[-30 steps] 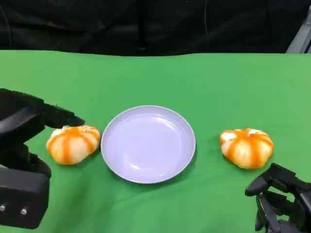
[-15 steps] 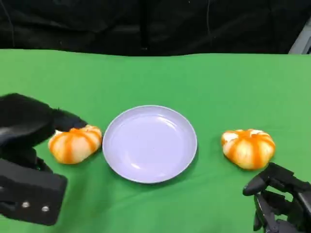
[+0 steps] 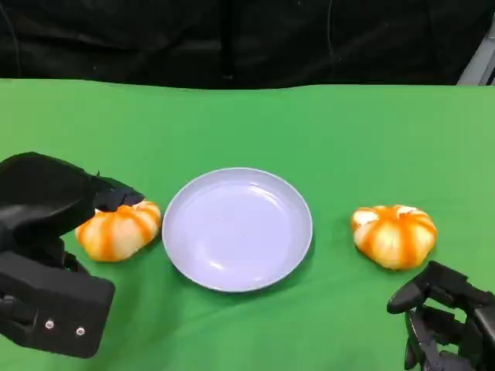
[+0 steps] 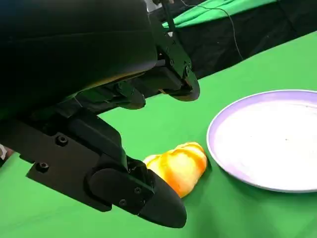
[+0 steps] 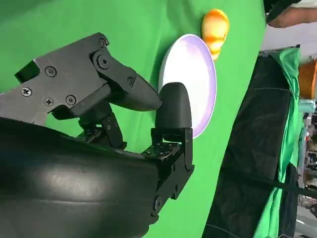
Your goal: Grasp the bread from the table and place it into the plate.
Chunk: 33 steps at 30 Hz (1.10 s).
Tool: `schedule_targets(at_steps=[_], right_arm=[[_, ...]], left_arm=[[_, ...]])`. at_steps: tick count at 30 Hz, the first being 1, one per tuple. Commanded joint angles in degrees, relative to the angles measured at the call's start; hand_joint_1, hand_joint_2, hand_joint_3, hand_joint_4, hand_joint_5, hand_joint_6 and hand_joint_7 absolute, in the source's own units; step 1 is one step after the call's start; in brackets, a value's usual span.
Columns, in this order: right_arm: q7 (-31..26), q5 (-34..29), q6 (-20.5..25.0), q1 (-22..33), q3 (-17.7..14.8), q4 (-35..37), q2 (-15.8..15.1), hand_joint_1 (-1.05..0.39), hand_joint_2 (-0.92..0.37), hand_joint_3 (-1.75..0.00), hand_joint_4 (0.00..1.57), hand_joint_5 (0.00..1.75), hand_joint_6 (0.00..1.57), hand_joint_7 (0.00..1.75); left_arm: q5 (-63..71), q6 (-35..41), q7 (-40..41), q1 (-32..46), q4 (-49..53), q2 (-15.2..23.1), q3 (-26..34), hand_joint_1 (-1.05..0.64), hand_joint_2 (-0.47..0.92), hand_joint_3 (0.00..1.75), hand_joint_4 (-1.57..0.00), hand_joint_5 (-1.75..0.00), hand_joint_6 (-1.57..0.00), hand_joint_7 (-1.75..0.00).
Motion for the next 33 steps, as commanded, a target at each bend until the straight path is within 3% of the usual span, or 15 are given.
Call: schedule_targets(at_steps=[1, 4, 7, 33], right_arm=[[0.10, 0.54, 0.14, 0.32, -0.36, -1.12, -0.43, -0.09, -0.70, -1.00, 0.73, 1.75, 0.61, 1.63], [0.37, 0.95, 0.41, 0.22, -0.71, -0.90, -0.54, -0.09, -0.70, -1.00, 0.73, 1.75, 0.61, 1.62], [0.45, 0.99, 0.47, 0.21, -0.78, -0.88, -0.53, -0.09, -0.70, -1.00, 0.73, 1.75, 0.62, 1.62], [0.78, 0.88, 0.27, 0.12, -0.93, -0.71, -0.59, -0.10, -0.71, -0.97, 0.73, 1.75, 0.62, 1.61]], left_arm=[[8.35, 3.78, 7.36, -5.87, 13.18, -4.23, -6.78, -0.97, 0.90, 0.04, -0.45, 0.00, -0.42, 0.00], [12.07, 3.91, 12.70, -12.40, 26.98, -7.88, -12.37, -0.94, 0.92, 0.11, -0.44, 0.00, -0.39, 0.00], [12.24, 3.32, 15.16, -14.45, 30.99, -8.18, -14.22, -0.94, 0.92, 0.13, -0.44, 0.00, -0.39, 0.00], [9.97, 3.18, 17.65, -19.34, 38.96, -8.65, -19.13, -0.93, 0.92, 0.16, -0.43, 0.00, -0.38, 0.00]])
